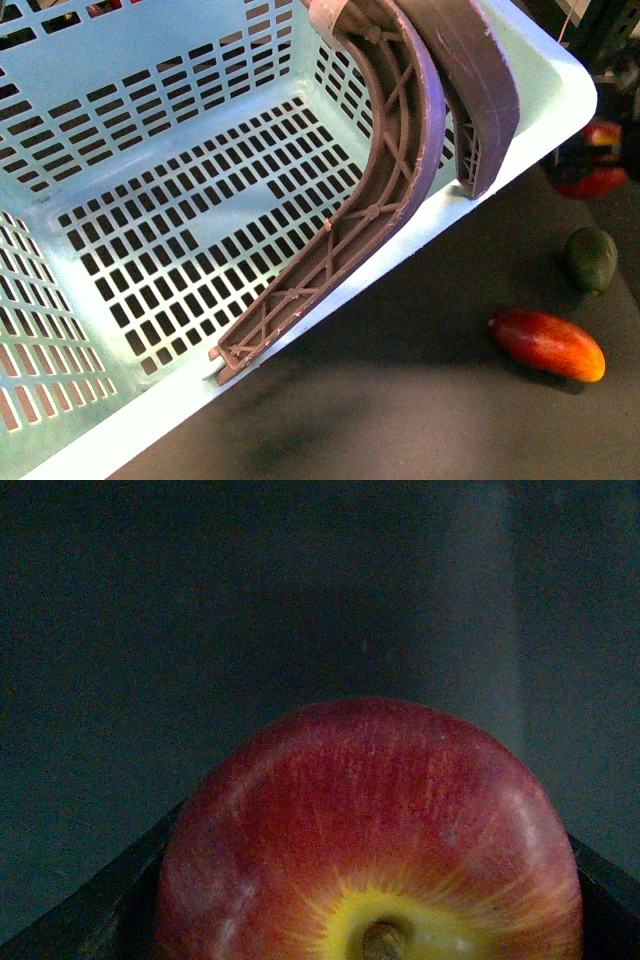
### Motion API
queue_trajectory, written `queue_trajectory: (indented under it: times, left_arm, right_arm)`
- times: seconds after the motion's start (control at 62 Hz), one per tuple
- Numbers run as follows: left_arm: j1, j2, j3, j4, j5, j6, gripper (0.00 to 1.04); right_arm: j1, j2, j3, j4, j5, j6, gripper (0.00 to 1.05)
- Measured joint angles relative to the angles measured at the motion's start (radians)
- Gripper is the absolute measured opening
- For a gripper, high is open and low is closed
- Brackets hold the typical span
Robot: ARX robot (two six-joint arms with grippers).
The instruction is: Pick apple with right arm and hold basket with left
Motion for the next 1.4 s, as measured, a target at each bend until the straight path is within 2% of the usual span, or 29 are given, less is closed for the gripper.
queue_trajectory:
  times: [0.193,0.274,0.371,0.693,0.886,1.16,1.273,1.402]
  left_arm:
    - [0.000,0.000,0.000,0.000,0.000,0.000,0.16]
    - [0.000,0.000,0.000,0.000,0.000,0.000,0.16]
    - [0.000,0.000,0.000,0.000,0.000,0.000,0.16]
    - [0.000,0.000,0.000,0.000,-0.002,0.000,0.16]
    - [0.000,0.000,0.000,0.000,0.001,0.000,0.16]
    - [0.000,0.000,0.000,0.000,0.001,0.000,0.16]
    - [0.000,0.000,0.000,0.000,0.000,0.000,0.16]
    - [0.000,0.000,0.000,0.000,0.000,0.000,0.16]
  right_arm:
    - [0.017,-0.301,-0.111,0.002,-0.101,0.041,0.81]
    - [0.046,-0.418,-0.143,-0.014,-0.153,0.068,0.81]
    - [0.093,-0.516,-0.165,-0.021,-0.170,0.080,0.81]
    - [0.298,-0.666,-0.212,-0.022,-0.154,0.119,0.81]
    - [0.385,-0.687,-0.259,-0.027,-0.171,0.134,0.81]
    - [0.473,-0.688,-0.308,-0.032,-0.148,0.130,0.81]
    - [0.487,-0.682,-0.309,-0.031,-0.133,0.129,0.97]
    - [0.482,-0.680,-0.308,-0.018,-0.111,0.129,0.96]
